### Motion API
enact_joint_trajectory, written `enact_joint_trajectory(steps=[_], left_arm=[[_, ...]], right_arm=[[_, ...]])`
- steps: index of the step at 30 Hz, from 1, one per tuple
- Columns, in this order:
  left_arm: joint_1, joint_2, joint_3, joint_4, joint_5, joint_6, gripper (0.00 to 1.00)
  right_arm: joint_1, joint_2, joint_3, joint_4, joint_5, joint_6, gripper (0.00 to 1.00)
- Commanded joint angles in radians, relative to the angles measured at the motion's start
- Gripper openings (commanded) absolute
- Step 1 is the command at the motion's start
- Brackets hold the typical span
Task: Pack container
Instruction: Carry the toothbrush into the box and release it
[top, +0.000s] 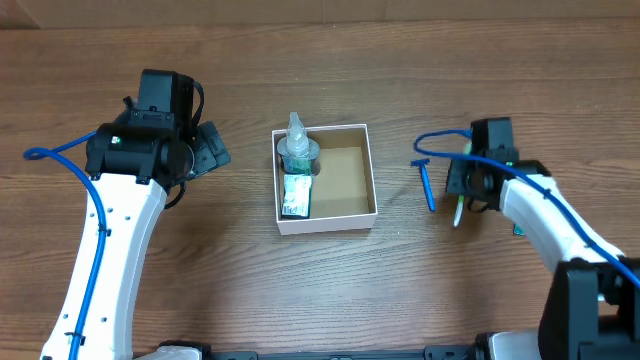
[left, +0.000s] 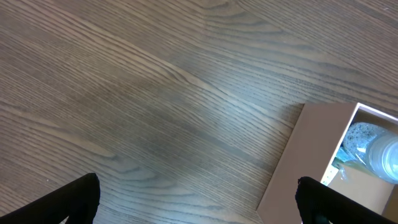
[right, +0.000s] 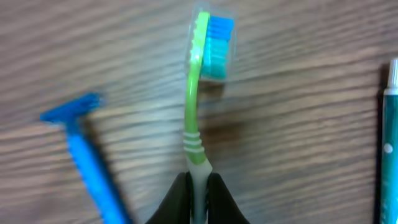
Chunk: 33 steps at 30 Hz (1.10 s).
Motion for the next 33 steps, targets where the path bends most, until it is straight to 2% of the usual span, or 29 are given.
enact_joint_trajectory(steps=[1, 6, 11, 15, 21, 25, 33], left_arm=[[0.002, -0.01, 0.016, 0.001, -0.013, 0.015, 1.0], [0.002, -0.01, 0.016, 0.001, -0.013, 0.015, 1.0], [0.002, -0.01, 0.016, 0.001, -0.013, 0.015, 1.0], [0.002, -0.01, 0.016, 0.001, -0.013, 0.015, 1.0], [0.002, -0.01, 0.016, 0.001, -0.013, 0.015, 1.0], [0.002, -0.01, 0.016, 0.001, -0.013, 0.015, 1.0], [0.002, -0.01, 0.016, 0.001, -0.013, 0.015, 1.0]], right_arm=[[-0.005, -0.077, 0.113, -0.06, -0.138, -0.002, 0.06], [0.027, -0.152, 0.208, -0.154, -0.334, -0.002, 0.06], [0.171, -0.233, 0.228, -0.173, -0.357, 0.0, 0.06], [0.356, -0.233, 0.227, -0.129, -0.268, 0.056, 0.06], [0.543, -0.18, 0.227, -0.008, -0.098, 0.128, 0.07], [0.593, -0.113, 0.227, 0.016, 0.037, 0.129, 0.07], [0.596, 0.006, 0.227, 0.074, 0.047, 0.129, 0.07]])
